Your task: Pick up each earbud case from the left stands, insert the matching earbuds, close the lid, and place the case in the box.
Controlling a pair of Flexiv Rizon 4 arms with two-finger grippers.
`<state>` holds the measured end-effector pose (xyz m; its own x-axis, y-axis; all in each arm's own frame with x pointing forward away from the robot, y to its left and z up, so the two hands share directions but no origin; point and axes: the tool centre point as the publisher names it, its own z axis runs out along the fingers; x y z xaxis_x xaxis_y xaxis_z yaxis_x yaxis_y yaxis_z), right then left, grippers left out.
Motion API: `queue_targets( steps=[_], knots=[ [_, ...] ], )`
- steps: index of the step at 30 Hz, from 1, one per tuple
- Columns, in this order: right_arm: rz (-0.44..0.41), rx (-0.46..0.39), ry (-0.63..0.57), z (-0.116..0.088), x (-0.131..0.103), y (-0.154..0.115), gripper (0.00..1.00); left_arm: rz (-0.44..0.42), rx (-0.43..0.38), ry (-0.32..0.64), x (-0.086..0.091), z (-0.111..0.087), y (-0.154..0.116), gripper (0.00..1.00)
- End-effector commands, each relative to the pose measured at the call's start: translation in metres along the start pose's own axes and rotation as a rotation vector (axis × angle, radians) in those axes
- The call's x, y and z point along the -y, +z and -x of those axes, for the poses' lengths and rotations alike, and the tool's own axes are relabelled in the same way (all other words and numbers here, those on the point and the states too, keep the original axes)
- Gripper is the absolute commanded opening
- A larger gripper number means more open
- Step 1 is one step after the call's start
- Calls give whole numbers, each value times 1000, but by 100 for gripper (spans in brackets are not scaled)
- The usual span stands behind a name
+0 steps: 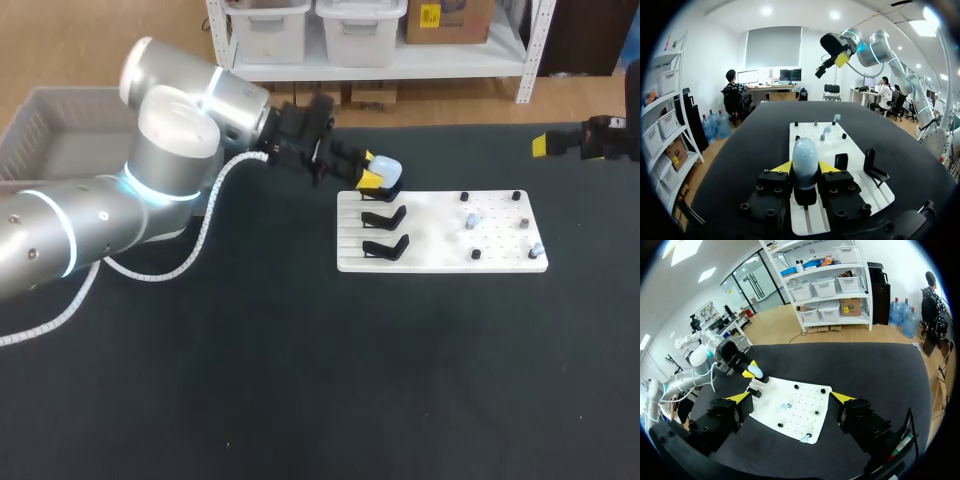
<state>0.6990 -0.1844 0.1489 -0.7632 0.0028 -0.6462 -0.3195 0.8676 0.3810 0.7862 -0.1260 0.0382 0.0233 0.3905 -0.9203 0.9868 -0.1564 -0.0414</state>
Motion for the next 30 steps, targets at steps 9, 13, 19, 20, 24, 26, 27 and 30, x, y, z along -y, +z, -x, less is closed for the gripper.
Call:
queue_targets(
  steps=[9, 13, 19, 20, 24, 26, 27, 30],
  knots=[
    [-2, -1, 0, 0, 0, 0, 100, 53, 144, -13, 42, 37, -10, 0],
    [-2, -1, 0, 0, 0, 0, 100, 64, 229, -8, 51, 48, -11, 0],
    [-2, -1, 0, 0, 0, 0, 100, 78, 288, -1, 61, 58, -13, 0],
    [-2, -1, 0, 0, 0, 0, 100, 83, 286, 0, 62, 58, -13, 0],
    [-2, -1, 0, 0, 0, 0, 100, 94, 297, -7, 66, 59, -13, 0],
    [-2, -1, 0, 0, 0, 0, 100, 100, 300, -11, 68, 60, -12, 0],
    [-2, -1, 0, 0, 0, 0, 100, 105, 299, -15, 69, 61, -12, 0],
    [-2, -1, 0, 0, 0, 0, 100, 111, 298, -15, 72, 62, -12, 0]
  ],
)
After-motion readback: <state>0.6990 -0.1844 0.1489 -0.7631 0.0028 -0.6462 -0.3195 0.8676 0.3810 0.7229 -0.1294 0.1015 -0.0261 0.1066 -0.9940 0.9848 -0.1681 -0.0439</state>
